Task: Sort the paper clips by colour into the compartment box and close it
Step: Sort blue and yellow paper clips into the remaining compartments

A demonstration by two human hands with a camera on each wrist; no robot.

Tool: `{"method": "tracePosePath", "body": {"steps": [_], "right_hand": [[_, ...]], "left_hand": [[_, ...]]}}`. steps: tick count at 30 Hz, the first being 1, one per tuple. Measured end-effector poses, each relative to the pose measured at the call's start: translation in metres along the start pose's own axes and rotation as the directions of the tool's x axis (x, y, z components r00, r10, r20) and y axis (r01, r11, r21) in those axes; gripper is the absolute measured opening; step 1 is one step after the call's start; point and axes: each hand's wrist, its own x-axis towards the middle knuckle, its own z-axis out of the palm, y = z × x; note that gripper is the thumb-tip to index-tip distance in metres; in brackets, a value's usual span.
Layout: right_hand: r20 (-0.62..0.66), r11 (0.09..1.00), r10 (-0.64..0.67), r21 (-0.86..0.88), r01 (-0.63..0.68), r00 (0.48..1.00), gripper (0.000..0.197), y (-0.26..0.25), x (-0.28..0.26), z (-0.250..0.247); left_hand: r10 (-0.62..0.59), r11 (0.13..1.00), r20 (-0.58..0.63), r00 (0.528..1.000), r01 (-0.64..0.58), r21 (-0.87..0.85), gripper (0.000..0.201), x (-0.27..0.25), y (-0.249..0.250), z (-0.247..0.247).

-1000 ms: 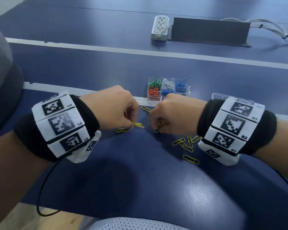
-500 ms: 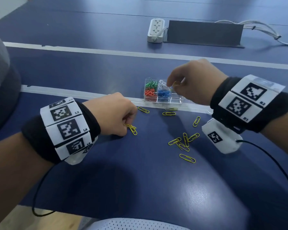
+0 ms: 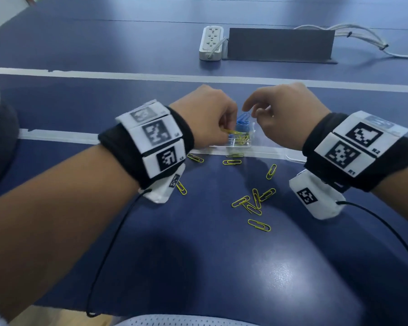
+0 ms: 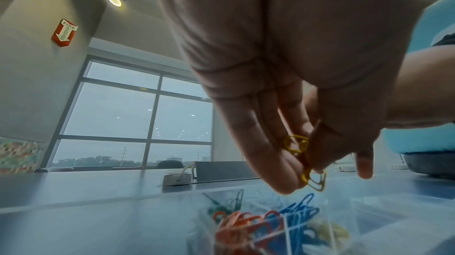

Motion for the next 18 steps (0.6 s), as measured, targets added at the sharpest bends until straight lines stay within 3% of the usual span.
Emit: {"method": "tracePosePath", "body": {"steps": [6, 10, 14, 18], "right_hand": [[0.002, 0.997, 0.073, 0.0, -0.073, 0.997, 0.035, 0.017, -0.013, -0.005], [0.023, 0.995, 0.1, -0.008, -0.1, 0.995, 0.036, 0.022, -0.023, -0.009], [0.075, 0.997, 0.07, -0.02, -0.068, 0.995, 0.032, 0.019, -0.026, -0.008], [0.16, 0.999, -0.004, -0.034, 0.009, 0.987, 0.028, 0.004, -0.028, -0.003]], "left_hand": [[0.047, 0.992, -0.004, 0.999, -0.046, 0.118, 0.019, 0.038, 0.017, 0.007], [0.044, 0.995, -0.024, 0.999, -0.041, 0.09, 0.021, 0.044, 0.02, 0.007], [0.011, 0.999, -0.048, 0.999, -0.009, 0.047, 0.015, 0.036, 0.016, -0.001], [-0.046, 0.996, 0.014, 0.999, 0.045, 0.081, 0.012, 0.021, 0.002, -0.008]]}}
